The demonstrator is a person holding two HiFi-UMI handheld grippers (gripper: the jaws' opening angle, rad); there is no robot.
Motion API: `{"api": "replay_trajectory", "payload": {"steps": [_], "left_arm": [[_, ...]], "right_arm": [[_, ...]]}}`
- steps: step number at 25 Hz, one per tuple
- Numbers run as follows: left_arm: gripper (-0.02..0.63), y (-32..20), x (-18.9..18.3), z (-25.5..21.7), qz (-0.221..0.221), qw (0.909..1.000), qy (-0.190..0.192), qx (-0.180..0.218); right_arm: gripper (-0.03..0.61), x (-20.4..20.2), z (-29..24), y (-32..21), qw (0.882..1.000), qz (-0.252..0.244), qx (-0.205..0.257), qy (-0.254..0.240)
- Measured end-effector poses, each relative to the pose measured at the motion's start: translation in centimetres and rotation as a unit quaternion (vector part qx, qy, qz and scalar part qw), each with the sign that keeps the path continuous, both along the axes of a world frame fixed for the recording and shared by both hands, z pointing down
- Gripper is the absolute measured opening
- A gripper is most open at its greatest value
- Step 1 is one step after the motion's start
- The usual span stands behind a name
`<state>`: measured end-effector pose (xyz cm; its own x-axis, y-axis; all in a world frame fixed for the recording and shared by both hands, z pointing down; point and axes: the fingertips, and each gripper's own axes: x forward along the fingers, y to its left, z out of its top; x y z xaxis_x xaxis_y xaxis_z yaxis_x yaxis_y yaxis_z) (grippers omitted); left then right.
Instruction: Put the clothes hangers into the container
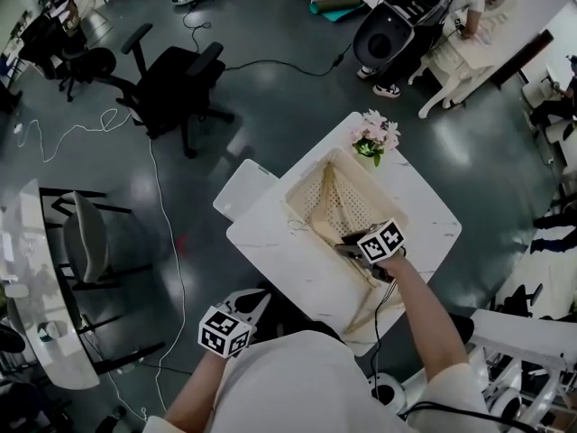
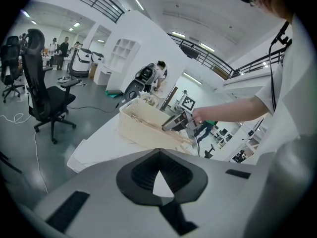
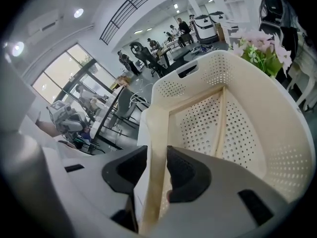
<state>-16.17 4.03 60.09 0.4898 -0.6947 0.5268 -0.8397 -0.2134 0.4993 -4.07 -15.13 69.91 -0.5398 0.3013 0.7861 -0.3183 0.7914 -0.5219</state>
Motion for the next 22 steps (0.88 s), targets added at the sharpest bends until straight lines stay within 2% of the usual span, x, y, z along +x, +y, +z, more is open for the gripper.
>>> {"api": "replay_trajectory", "payload": {"steps": [3, 13, 18, 22], "left_arm": [[0.008, -0.2, 0.3, -0.2, 0.004, 1.0, 0.001, 0.003], [0.008, -0.5, 1.8, -0.8, 0.022, 0.9995, -0.004, 0.021], [0.008, -0.6, 2.3, -1.2, 0.031, 0.999, -0.007, 0.032], [0.008, -1.2, 2.6, -1.9, 0.039, 0.9984, -0.009, 0.041]], "right_arm": [[0.176, 0.0, -0.4, -0.4, 1.0, 0.01, 0.022, -0.009], [0.179, 1.3, -2.9, -0.5, 0.996, 0.054, 0.058, -0.045], [0.121, 2.1, -4.5, 0.7, 0.994, 0.066, 0.059, -0.061], [0.086, 2.6, -6.6, 1.5, 0.989, 0.095, 0.059, -0.092]]}}
